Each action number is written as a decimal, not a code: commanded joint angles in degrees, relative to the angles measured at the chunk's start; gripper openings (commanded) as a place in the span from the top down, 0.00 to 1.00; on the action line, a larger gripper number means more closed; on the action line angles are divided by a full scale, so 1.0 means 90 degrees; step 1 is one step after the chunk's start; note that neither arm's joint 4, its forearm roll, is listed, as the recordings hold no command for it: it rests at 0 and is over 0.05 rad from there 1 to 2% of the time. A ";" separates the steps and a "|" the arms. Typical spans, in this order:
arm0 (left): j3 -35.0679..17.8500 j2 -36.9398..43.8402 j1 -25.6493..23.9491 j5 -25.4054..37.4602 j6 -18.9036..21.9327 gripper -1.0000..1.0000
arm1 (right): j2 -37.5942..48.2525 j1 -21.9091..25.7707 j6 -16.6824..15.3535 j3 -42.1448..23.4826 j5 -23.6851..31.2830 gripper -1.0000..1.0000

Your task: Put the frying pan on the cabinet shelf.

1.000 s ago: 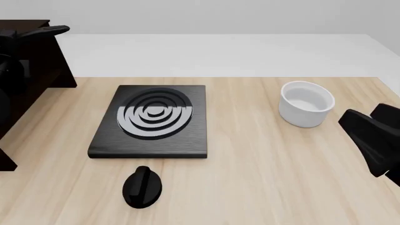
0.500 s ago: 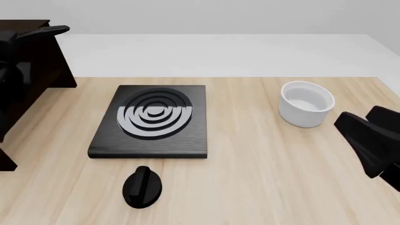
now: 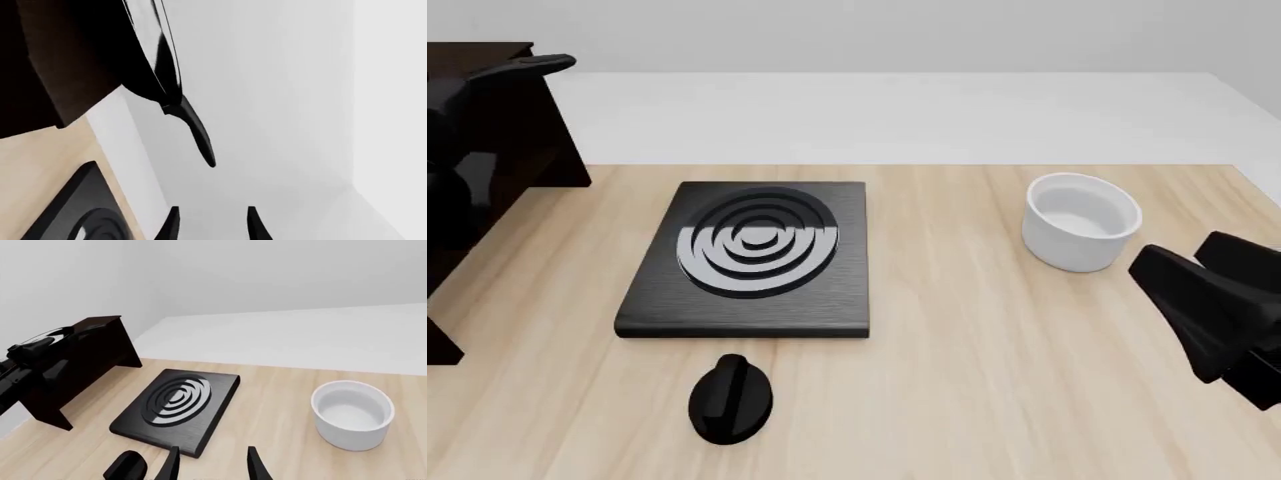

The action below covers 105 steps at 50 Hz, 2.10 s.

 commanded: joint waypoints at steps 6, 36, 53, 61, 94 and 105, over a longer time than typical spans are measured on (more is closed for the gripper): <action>-0.0136 -0.1540 -0.0007 0.1825 0.1237 0.00 | -0.0025 -0.0029 0.0014 -0.0012 0.0031 0.00; -0.1456 -0.2677 -0.0427 0.4795 0.5638 0.00 | -0.0002 -0.0042 -0.0116 0.0045 0.0053 0.00; -0.1176 -0.3021 -0.0635 0.5141 0.7146 0.00 | -0.0029 -0.0106 -0.0387 0.0030 0.0090 0.00; -0.0928 -0.3443 -0.0694 0.5300 0.7410 0.00 | -0.0057 -0.0135 -0.0436 0.0010 0.0140 0.00; -0.0014 -0.4503 -0.0808 0.5640 0.7685 0.00 | -0.0078 -0.0185 -0.0413 -0.0006 0.0189 0.00; 0.0202 -0.4797 -0.0789 0.5728 0.7705 0.00 | -0.0033 -0.0231 -0.0416 0.0065 0.0121 0.00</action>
